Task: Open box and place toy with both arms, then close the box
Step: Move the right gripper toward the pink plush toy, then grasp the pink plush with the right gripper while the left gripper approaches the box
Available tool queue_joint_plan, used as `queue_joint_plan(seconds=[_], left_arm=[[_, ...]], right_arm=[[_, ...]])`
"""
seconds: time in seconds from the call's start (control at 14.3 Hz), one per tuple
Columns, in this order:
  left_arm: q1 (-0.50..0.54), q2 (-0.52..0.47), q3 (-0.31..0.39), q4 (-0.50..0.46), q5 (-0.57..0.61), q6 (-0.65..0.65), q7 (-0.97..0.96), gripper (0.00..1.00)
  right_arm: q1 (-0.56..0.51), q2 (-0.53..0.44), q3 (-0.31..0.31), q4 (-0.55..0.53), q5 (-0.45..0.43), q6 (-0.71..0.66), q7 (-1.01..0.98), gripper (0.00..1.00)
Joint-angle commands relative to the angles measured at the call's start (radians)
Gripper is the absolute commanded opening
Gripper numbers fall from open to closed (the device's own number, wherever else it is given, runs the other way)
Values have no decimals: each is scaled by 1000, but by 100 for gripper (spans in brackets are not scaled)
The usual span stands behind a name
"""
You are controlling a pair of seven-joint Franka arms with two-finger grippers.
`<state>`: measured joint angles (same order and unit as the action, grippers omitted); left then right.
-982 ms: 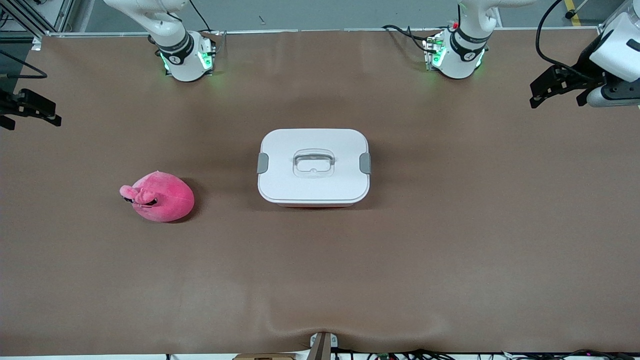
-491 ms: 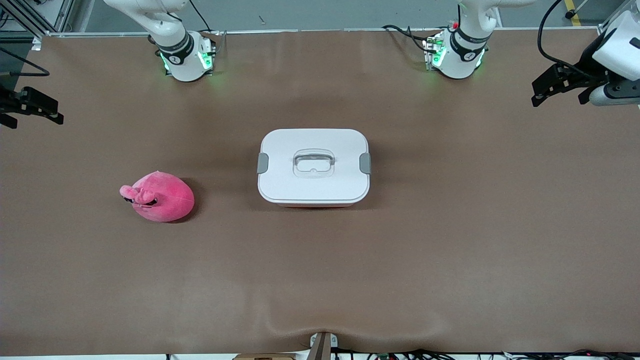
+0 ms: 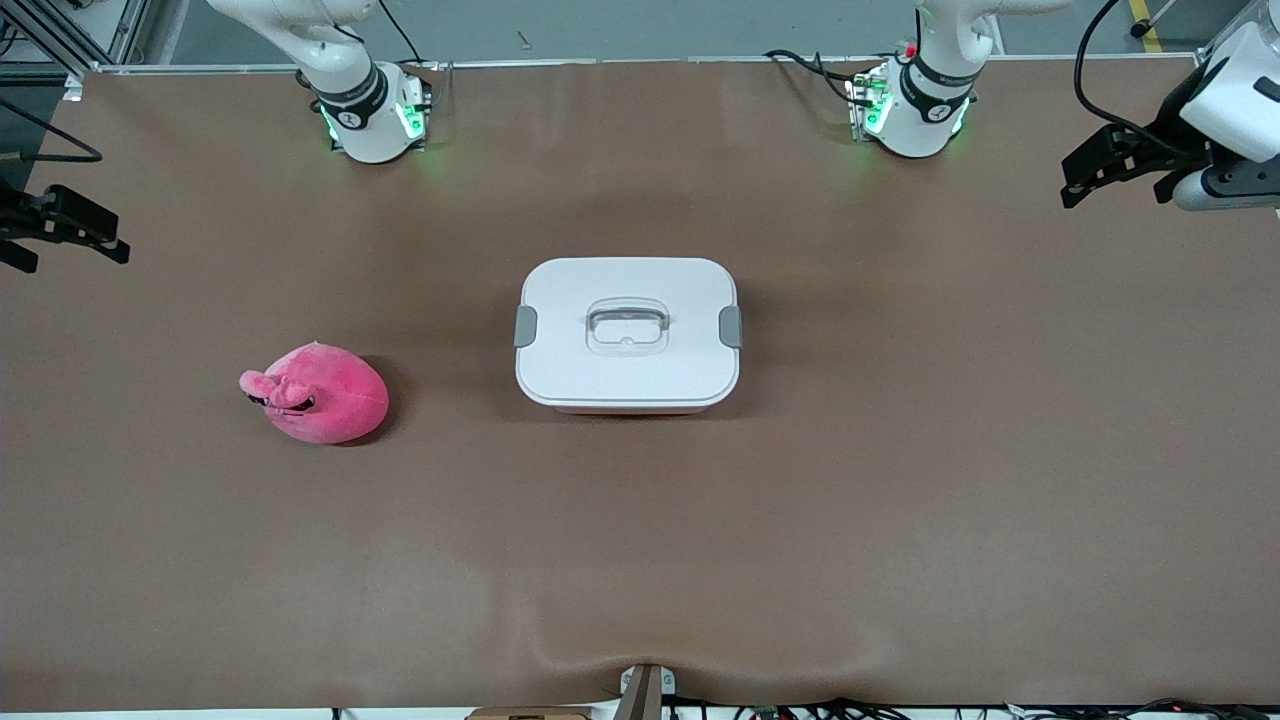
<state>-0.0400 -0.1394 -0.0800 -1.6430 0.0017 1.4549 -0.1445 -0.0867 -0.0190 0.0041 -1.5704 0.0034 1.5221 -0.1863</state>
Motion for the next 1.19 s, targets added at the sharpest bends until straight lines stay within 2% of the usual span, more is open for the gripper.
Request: queue_joint_plan(seconds=[0.0,0.35,0.63,0.77,0.91,1.12], left_arm=[[2,11,2,25,-3,-24,14,100],[2,9,2,23,-6,-24,-4,100],[-7,9,-1,23,-15,-19,-41,100],[-8,10,-36,23,-17,-16,-120,100],[-8,11,-75,19,-17,-16,-191,100],[-8,12,-127,14,-17,-16,-268,100]], right_arm=[[-2,-9,10,-61,17,65,10,100],[42,40,11,-138,18,206,10,100],[45,177,11,-146,18,340,8,100],[62,224,11,-146,30,386,14,100],[58,279,10,-149,81,432,13,100],[67,309,10,-167,84,452,13,100]])
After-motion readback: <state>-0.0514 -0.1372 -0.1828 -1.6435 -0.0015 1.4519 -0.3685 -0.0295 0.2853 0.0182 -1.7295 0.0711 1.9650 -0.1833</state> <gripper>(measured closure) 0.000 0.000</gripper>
